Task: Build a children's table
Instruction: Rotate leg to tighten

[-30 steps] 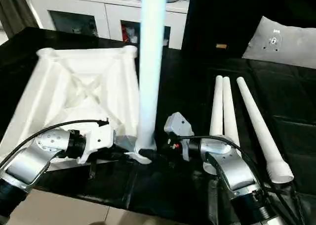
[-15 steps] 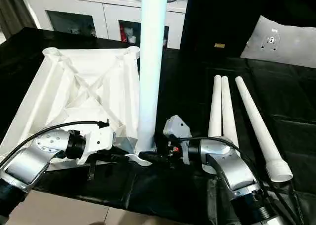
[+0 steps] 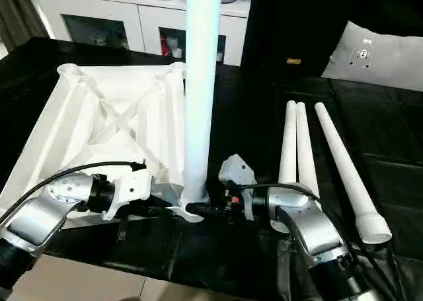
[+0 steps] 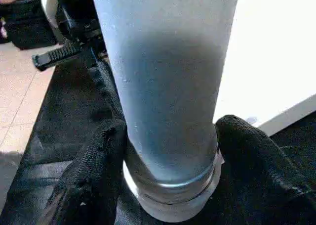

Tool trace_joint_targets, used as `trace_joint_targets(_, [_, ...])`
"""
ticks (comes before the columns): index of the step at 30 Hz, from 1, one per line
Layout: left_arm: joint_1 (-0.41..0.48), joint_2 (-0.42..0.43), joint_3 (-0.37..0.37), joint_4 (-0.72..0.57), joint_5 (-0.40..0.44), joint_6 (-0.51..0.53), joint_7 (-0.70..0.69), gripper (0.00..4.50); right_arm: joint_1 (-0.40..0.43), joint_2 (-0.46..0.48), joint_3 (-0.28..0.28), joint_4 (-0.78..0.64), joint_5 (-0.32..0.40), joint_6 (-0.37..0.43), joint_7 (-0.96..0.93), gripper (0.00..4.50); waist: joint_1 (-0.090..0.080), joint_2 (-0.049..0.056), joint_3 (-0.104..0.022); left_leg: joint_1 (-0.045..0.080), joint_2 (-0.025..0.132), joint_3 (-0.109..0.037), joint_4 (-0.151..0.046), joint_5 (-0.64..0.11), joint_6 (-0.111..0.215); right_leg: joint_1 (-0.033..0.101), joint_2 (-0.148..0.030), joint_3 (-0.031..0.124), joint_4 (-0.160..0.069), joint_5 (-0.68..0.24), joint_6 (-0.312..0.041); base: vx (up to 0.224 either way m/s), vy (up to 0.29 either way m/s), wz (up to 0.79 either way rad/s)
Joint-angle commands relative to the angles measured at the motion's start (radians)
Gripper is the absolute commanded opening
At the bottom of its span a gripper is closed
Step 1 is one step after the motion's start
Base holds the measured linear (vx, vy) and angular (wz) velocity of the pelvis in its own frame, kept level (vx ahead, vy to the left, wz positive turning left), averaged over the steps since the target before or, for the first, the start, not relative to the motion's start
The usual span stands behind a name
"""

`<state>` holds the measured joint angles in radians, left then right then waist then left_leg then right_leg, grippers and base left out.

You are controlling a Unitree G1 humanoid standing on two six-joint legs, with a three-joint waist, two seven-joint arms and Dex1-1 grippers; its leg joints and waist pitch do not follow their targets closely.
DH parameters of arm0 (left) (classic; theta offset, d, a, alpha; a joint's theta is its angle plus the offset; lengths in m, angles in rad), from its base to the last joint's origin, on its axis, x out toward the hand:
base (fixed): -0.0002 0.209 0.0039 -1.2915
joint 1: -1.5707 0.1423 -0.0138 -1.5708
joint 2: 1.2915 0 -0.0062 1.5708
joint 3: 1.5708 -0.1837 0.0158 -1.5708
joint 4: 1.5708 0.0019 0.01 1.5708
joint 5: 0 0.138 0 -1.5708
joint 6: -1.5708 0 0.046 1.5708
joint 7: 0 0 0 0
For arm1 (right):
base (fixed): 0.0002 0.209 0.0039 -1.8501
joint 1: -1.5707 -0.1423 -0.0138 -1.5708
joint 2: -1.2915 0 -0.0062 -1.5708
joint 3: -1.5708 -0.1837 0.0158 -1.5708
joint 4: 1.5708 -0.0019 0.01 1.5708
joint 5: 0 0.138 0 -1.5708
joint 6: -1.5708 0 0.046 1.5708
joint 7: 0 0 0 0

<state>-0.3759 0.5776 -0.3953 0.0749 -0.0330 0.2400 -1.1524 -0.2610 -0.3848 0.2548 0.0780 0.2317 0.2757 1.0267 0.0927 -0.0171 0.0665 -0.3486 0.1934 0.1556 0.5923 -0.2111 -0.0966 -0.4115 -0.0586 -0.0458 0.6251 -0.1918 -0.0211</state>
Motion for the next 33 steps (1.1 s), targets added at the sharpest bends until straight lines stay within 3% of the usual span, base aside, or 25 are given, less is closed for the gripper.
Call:
trace_joint_targets(1, [-0.004,-0.023,0.008,-0.016,0.004,0.052,0.036,0.0,0.037,0.014,0.03,-0.017,0.004,0.043,-0.015,2.64,-0.001,0.007,-0.066,-0.004,0.027,0.003,-0.067,-0.106,0.028,0.063,-0.066,0.045,-0.069,-0.139,-0.208,0.0,0.0,0.0])
trace_joint_targets(4, [-0.016,-0.095,0.042,-0.042,-0.003,0.163,0.143,0.0,0.057,0.075,0.04,-0.008,-0.04,0.092,-0.142,2.64,-0.001,0.009,-0.061,-0.002,0.028,0.003,-0.071,-0.138,0.015,0.061,-0.068,0.046,-0.076,-0.196,-0.198,0.0,0.0,0.0])
trace_joint_targets(5, [-0.02,-0.12,0.051,-0.048,-0.003,0.193,0.18,0.0,0.059,0.099,0.043,0.001,-0.058,0.11,-0.19,2.64,-0.005,0.007,-0.052,0.001,0.025,0.001,-0.077,-0.196,-0.004,0.06,-0.068,0.044,-0.088,-0.315,-0.171,0.0,0.0,0.0])
trace_joint_targets(7, [-0.023,-0.167,0.071,-0.065,-0.018,0.259,0.233,0.0,0.053,0.163,0.023,0.033,-0.069,0.127,-0.284,2.6,-0.009,0.007,-0.05,0.009,0.022,-0.002,-0.079,-0.251,-0.017,0.054,-0.072,0.044,-0.102,-0.455,-0.128,0.0,0.0,0.0])
trace_joint_targets(9, [-0.039,-0.233,0.099,-0.07,-0.026,0.322,0.313,0.0,0.031,0.232,0.006,0.082,-0.086,0.137,-0.383,2.59,-0.015,0.006,-0.053,0.0,0.019,-0.009,-0.081,-0.249,-0.02,0.06,-0.075,0.041,-0.107,-0.502,-0.098,0.0,0.0,0.0])
trace_joint_targets(11, [-0.062,-0.289,0.122,-0.053,-0.021,0.359,0.386,0.0,0.001,0.279,-0.008,0.135,-0.113,0.126,-0.473,2.54,-0.028,0.008,-0.055,0.003,0.018,-0.009,-0.079,-0.241,-0.02,0.052,-0.068,0.042,-0.106,-0.455,-0.105,0.0,0.0,0.0])
trace_joint_targets(13, [-0.071,-0.308,0.13,-0.045,-0.016,0.37,0.411,0.0,-0.008,0.295,-0.015,0.15,-0.121,0.125,-0.503,2.54,-0.03,0.008,-0.06,0.0,0.017,-0.008,-0.077,-0.213,-0.013,0.057,-0.068,0.043,-0.102,-0.407,-0.115,0.0,0.0,0.0])
trace_joint_targets(14, [-0.122,-0.396,0.175,0.022,0.008,0.37,0.543,0.0,-0.048,0.362,-0.06,0.205,-0.124,0.126,-0.623,2.5,-0.034,0.007,-0.059,-0.001,0.014,-0.003,-0.074,-0.196,-0.011,0.053,-0.064,0.045,-0.102,-0.369,-0.126,0.0,0.0,0.0])
trace_joint_targets(15, [-0.144,-0.431,0.197,0.052,0.016,0.362,0.604,0.0,-0.064,0.386,-0.079,0.225,-0.124,0.13,-0.67,2.5,-0.035,0.008,-0.06,0.003,0.013,-0.001,-0.071,-0.195,-0.013,0.05,-0.061,0.046,-0.102,-0.358,-0.132,0.0,0.0,0.0])
trace_joint_targets(16, [-0.165,-0.459,0.215,0.081,0.018,0.35,0.65,0.0,-0.078,0.394,-0.085,0.24,-0.132,0.126,-0.695,2.5,-0.027,0.006,-0.069,-0.002,0.013,-0.004,-0.069,-0.14,-0.013,0.063,-0.064,0.046,-0.089,-0.263,-0.145,0.0,0.0,0.0])
trace_joint_targets(18, [-0.196,-0.499,0.241,0.122,0.02,0.324,0.721,0.0,-0.099,0.413,-0.116,0.266,-0.141,0.128,-0.752,2.5,-0.024,0.008,-0.072,-0.003,0.013,-0.001,-0.064,-0.095,-0.004,0.061,-0.06,0.047,-0.082,-0.165,-0.16,0.0,0.0,0.0])
trace_joint_targets(20, [-0.214,-0.511,0.239,0.141,0.03,0.308,0.741,0.0,-0.113,0.427,-0.149,0.285,-0.125,0.13,-0.769,2.5,-0.018,0.008,-0.086,-0.01,0.012,-0.002,-0.056,0.009,0.021,0.074,-0.06,0.045,-0.058,0.029,-0.198,0.0,0.0,0.0])
trace_joint_targets(21, [-0.216,-0.511,0.232,0.144,0.029,0.301,0.732,0.0,-0.113,0.425,-0.152,0.284,-0.123,0.125,-0.766,3.05,-0.017,0.007,-0.087,-0.014,0.011,-0.002,-0.053,0.042,0.032,0.076,-0.059,0.045,-0.052,0.084,-0.206,0.0,0.0,0.0])
trace_joint_targets(22, [-0.217,-0.51,0.222,0.144,0.029,0.306,0.719,0.0,-0.112,0.425,-0.157,0.282,-0.12,0.126,-0.763,3.18,-0.014,0.012,-0.089,-0.017,0.009,-0.002,-0.048,0.087,0.055,0.076,-0.058,0.043,-0.046,0.168,-0.222,0.0,0.0,0.0])
trace_joint_targets(23, [-0.216,-0.506,0.211,0.143,0.03,0.308,0.708,0.0,-0.111,0.425,-0.16,0.281,-0.119,0.126,-0.762,3.18,-0.013,0.012,-0.087,-0.018,0.008,0.0,-0.047,0.088,0.075,0.075,-0.057,0.042,-0.046,0.195,-0.232,0.0,0.0,0.0])
trace_joint_targets(27, [-0.208,-0.495,0.161,0.157,0.053,0.258,0.665,0.0,-0.111,0.409,-0.172,0.287,-0.16,0.083,-0.819,3.65,-0.017,0.013,-0.084,-0.019,0.012,-0.001,-0.051,0.047,0.085,0.077,-0.063,0.04,-0.055,0.125,-0.233,0.0,0.0,0.0])
trace_joint_targets(28, [-0.206,-0.491,0.153,0.159,0.055,0.249,0.658,0.0,-0.109,0.403,-0.179,0.282,-0.154,0.085,-0.817,3.71,-0.018,0.015,-0.079,-0.015,0.015,0.003,-0.054,-0.006,0.071,0.074,-0.065,0.042,-0.062,0.04,-0.23,0.0,0.0,0.0])
trace_joint_targets(30, [-0.207,-0.48,0.132,0.168,0.061,0.219,0.645,0.0,-0.104,0.4,-0.213,0.264,-0.137,0.081,-0.823,3.83,-0.017,0.015,-0.078,-0.015,0.016,0.002,-0.056,-0.017,0.066,0.074,-0.065,0.042,-0.065,0.016,-0.225,0.0,0.0,0.0])
trace_joint_targets(31, [-0.208,-0.476,0.125,0.171,0.063,0.209,0.641,0.0,-0.102,0.401,-0.226,0.257,-0.132,0.079,-0.826,4.04,-0.017,0.016,-0.074,-0.011,0.019,0.003,-0.059,-0.058,0.051,0.07,-0.066,0.043,-0.072,-0.05,-0.209,0.0,0.0,0.0])
trace_joint_targets(33, [-0.208,-0.471,0.116,0.171,0.064,0.202,0.633,0.0,-0.093,0.391,-0.266,0.223,-0.109,0.074,-0.826,4.13,-0.013,0.016,-0.075,-0.012,0.019,0.003,-0.06,-0.056,0.04,0.069,-0.066,0.045,-0.07,-0.058,-0.196,0.0,0.0,0.0])
